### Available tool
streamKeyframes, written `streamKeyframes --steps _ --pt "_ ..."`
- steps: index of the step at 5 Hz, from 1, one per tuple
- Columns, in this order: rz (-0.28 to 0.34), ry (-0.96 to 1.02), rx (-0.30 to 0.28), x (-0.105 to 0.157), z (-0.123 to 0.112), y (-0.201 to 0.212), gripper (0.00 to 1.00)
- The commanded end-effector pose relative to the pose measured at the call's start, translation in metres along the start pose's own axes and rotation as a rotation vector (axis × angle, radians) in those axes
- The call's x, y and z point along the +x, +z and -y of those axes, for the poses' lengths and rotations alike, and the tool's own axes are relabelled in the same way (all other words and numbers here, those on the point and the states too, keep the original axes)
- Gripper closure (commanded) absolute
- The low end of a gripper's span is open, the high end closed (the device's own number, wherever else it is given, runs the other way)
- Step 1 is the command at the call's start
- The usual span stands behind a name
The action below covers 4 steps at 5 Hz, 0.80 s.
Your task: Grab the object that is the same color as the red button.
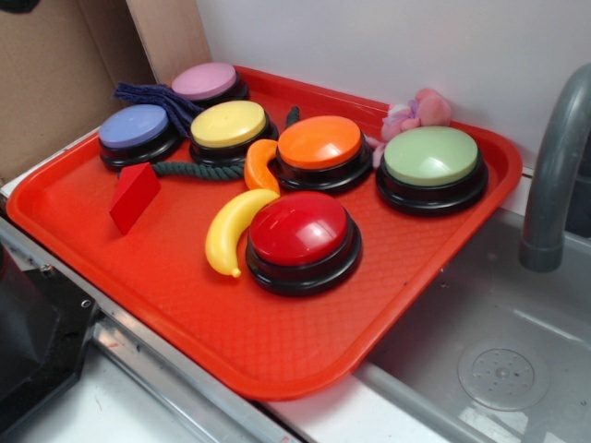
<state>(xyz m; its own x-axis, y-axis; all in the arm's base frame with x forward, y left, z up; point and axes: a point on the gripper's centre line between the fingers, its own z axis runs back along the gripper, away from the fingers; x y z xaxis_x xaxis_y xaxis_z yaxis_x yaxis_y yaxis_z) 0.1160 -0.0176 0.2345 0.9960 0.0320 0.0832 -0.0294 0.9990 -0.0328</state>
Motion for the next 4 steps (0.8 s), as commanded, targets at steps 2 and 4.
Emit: streamKeyframes --steps 2,4 --pt "-0.017 0.153 -0.017 0.012 -0.021 -0.027 0.00" --pt "0.004 0.339 -0.015 0.029 -0.052 -0.061 0.00"
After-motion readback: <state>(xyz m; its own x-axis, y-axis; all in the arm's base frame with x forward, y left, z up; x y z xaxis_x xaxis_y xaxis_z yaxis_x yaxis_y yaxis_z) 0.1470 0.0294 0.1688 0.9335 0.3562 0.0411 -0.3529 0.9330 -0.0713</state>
